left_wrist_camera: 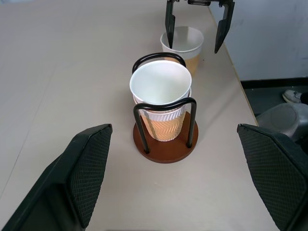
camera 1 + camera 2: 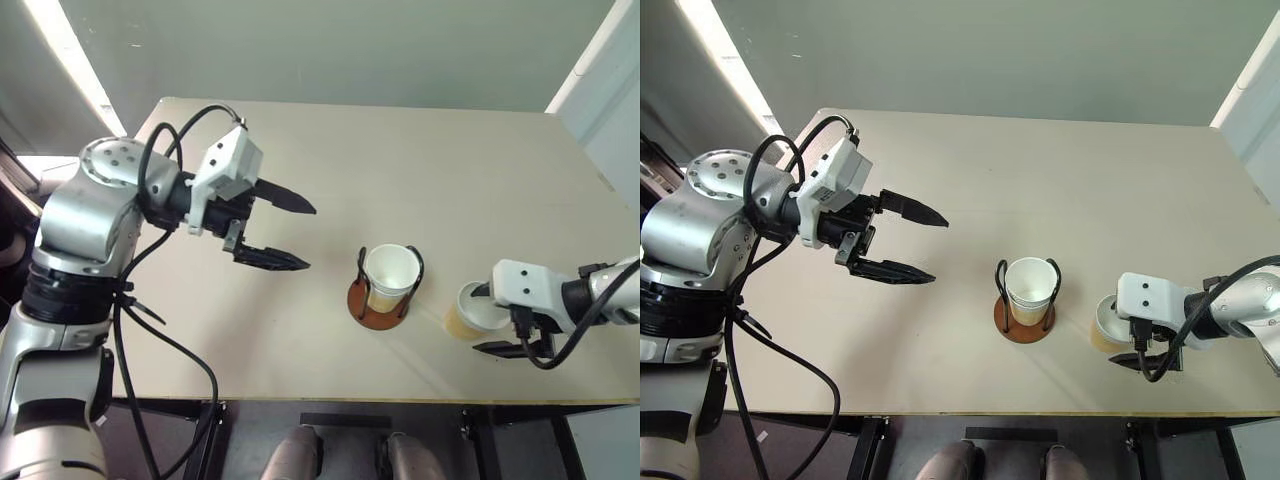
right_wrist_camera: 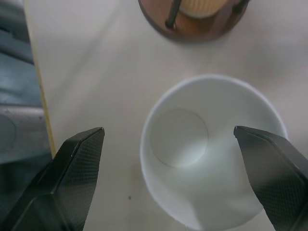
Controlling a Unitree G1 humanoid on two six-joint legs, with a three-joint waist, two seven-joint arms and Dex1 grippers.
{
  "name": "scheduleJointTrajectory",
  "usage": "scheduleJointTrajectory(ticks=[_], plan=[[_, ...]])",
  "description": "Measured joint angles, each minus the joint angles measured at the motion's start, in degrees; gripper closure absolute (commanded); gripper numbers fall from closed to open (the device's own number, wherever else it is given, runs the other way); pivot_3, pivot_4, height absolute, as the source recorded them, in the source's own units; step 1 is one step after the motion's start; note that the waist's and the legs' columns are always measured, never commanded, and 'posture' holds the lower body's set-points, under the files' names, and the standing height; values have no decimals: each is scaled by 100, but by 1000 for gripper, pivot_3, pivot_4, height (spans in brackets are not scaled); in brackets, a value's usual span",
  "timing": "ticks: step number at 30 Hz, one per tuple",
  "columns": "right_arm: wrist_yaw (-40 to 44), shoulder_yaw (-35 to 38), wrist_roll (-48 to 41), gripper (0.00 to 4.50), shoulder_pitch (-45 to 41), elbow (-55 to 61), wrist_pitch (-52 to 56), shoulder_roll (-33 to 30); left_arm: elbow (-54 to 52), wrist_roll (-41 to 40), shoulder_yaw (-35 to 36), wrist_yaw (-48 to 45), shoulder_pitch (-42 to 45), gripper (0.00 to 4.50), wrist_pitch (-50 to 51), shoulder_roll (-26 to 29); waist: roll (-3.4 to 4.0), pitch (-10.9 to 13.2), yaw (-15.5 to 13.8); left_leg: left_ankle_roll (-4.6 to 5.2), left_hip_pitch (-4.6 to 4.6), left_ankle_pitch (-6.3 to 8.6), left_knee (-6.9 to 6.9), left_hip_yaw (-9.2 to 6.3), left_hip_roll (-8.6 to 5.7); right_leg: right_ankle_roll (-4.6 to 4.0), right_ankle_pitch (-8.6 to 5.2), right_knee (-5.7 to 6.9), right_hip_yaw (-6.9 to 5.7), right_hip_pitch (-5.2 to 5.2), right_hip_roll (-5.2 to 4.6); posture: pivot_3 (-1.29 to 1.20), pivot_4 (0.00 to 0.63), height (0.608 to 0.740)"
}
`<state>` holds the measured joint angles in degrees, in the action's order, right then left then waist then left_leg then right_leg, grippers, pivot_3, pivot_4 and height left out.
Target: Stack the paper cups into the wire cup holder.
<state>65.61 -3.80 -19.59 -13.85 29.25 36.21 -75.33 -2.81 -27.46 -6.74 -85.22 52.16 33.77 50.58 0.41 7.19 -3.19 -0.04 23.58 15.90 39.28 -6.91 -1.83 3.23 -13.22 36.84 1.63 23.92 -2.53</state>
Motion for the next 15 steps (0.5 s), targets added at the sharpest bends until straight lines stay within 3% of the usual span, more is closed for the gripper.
scheduleJointTrajectory(ticks=[1,4,15], plan=[[19,-71,83,0,-60,-29,-21,22,-11,-2,5,45,-6,46,7,0,0,0,1,0,0,0,0,1,0,0,0,1,0,0,0,0,150,740],[42,-321,280,653,-265,-37,-74,111,-65,-7,9,80,-44,0,9,0,0,0,6,0,0,0,-1,1,0,0,0,3,0,0,0,0,150,740],[408,-619,589,4473,-837,201,-140,131,-55,61,8,56,-143,0,-230,48,0,0,10,0,0,0,-1,0,0,0,0,2,1,0,0,0,150,740]])
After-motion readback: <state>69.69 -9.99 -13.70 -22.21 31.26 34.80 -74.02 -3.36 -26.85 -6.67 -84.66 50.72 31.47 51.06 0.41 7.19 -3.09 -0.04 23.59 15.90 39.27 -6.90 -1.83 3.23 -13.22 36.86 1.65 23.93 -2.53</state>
